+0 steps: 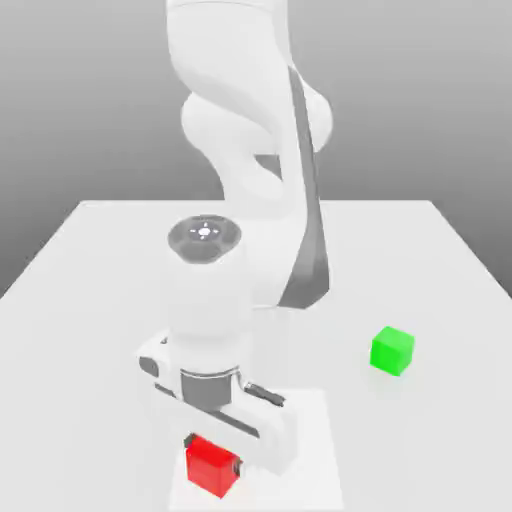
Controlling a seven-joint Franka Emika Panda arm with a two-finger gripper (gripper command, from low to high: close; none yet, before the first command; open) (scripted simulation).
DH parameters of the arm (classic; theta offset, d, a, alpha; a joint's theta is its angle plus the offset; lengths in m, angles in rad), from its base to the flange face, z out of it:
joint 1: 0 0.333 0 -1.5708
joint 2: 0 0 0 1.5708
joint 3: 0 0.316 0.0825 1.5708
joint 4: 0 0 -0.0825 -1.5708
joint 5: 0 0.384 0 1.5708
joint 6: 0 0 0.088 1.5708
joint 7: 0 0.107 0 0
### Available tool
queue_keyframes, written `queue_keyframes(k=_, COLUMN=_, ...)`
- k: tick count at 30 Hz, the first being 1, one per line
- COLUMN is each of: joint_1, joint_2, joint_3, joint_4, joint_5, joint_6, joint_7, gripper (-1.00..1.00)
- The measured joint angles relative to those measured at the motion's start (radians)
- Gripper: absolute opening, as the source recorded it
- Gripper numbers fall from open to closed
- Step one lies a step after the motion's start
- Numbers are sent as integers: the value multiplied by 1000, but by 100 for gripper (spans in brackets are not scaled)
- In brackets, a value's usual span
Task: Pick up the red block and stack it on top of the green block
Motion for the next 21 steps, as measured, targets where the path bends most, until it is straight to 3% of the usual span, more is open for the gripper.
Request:
queue_keyframes(k=3, joint_1=0, joint_2=5, joint_3=0, joint_4=1, joint_5=-2, joint_6=4, joint_7=2, gripper=-100)
queue_keyframes(k=8, joint_1=-11, joint_2=-151, joint_3=19, joint_4=-24, joint_5=25, joint_6=-127, joint_7=-18, gripper=-100)
queue_keyframes(k=10, joint_1=23, joint_2=-222, joint_3=75, joint_4=-66, joint_5=61, joint_6=-155, joint_7=-43, gripper=-100)
queue_keyframes(k=14, joint_1=237, joint_2=-362, joint_3=179, joint_4=-173, joint_5=163, joint_6=-184, joint_7=-115, gripper=-100)
queue_keyframes(k=21, joint_1=484, joint_2=-589, joint_3=302, joint_4=-373, joint_5=300, joint_6=-208, joint_7=-213, gripper=-100)
